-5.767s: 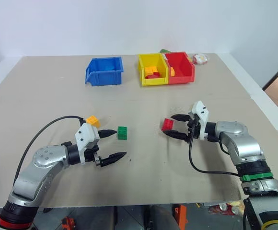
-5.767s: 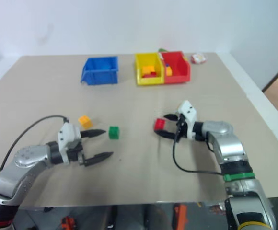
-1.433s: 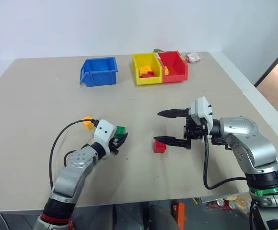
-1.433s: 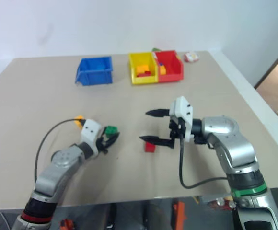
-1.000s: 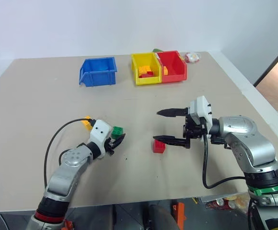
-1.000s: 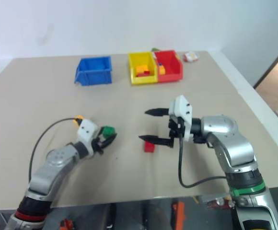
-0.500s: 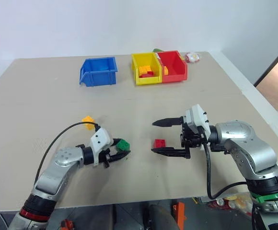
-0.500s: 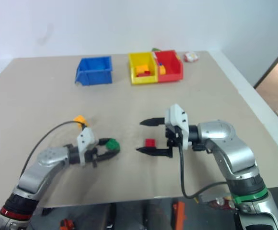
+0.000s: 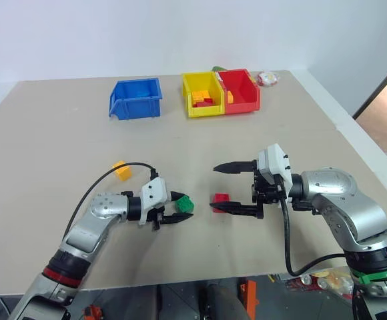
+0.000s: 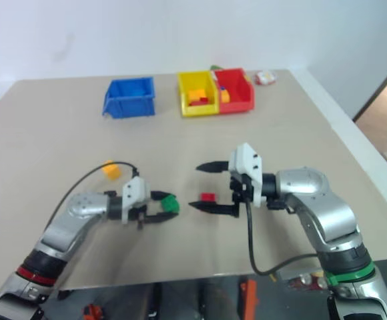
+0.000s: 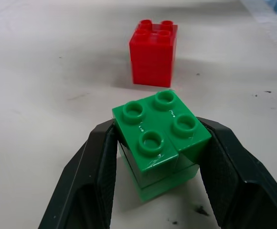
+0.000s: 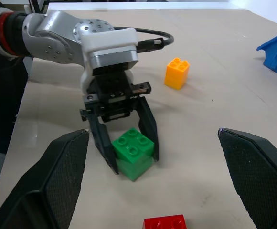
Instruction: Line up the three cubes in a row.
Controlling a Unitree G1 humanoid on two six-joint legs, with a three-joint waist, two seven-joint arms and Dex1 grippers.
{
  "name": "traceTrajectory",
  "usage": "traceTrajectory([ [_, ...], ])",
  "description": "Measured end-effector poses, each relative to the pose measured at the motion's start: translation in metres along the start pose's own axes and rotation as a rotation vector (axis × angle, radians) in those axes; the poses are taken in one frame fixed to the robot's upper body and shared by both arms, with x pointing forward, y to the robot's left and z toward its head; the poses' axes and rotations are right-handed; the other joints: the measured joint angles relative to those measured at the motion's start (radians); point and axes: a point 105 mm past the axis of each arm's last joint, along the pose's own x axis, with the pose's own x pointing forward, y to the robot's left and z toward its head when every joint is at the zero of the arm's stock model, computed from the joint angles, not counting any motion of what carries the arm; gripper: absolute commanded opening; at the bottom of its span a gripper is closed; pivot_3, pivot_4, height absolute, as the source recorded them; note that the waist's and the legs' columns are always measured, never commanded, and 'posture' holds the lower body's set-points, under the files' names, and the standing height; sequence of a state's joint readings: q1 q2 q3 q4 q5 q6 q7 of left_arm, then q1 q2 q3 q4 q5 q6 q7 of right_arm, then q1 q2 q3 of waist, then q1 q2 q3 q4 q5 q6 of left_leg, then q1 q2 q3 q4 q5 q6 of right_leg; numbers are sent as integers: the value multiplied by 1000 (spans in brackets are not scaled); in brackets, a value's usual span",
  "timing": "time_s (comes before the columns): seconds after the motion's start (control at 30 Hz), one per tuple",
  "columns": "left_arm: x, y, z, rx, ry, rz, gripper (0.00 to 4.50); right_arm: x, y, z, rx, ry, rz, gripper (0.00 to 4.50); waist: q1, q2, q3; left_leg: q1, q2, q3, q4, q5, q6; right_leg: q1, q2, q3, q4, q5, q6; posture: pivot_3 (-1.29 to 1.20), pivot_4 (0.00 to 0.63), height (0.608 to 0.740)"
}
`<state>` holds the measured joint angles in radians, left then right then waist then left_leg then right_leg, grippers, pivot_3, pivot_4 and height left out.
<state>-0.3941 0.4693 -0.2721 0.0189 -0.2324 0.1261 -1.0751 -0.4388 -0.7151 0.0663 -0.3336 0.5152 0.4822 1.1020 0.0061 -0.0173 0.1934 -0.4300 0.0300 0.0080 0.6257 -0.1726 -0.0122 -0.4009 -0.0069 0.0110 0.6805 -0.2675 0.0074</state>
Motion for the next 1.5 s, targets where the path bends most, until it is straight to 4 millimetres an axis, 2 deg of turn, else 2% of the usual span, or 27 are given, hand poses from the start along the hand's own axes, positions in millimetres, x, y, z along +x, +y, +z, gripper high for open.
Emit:
traceTrajectory([
  [0.17,3,1,-2,18,9,-89,2329,0,-1,0,-1,0,-10,4500,0,0,0,-1,-1,3,0,0,0,-1,0,1,0,0,0,0,150,740],
  [0.3,3,-6,-1,18,12,-205,2329,-1,-1,0,-2,5,-11,4500,-1,0,0,0,0,5,0,0,0,-1,0,1,0,0,0,0,150,740],
  [0.47,1,-8,-2,32,17,-262,2329,-2,-1,-1,-3,11,-12,4500,-1,0,0,0,0,4,0,0,0,-2,1,2,0,0,1,0,150,740],
  [0.93,6,8,-4,93,17,-255,2329,-5,-2,-3,3,26,-20,4500,-1,0,0,-1,1,7,9,1,2,-1,2,5,1,8,4,0,150,740],
  [1.3,7,10,-5,105,12,-240,2329,-5,1,-7,16,29,-17,4500,-1,0,0,-1,1,9,10,2,3,-2,2,6,1,9,4,0,150,740],
  [1.5,6,12,-10,66,35,-228,4259,-5,1,-6,20,21,-14,4500,-1,0,0,-4,1,10,10,2,3,-5,2,7,1,9,4,0,150,740],
])
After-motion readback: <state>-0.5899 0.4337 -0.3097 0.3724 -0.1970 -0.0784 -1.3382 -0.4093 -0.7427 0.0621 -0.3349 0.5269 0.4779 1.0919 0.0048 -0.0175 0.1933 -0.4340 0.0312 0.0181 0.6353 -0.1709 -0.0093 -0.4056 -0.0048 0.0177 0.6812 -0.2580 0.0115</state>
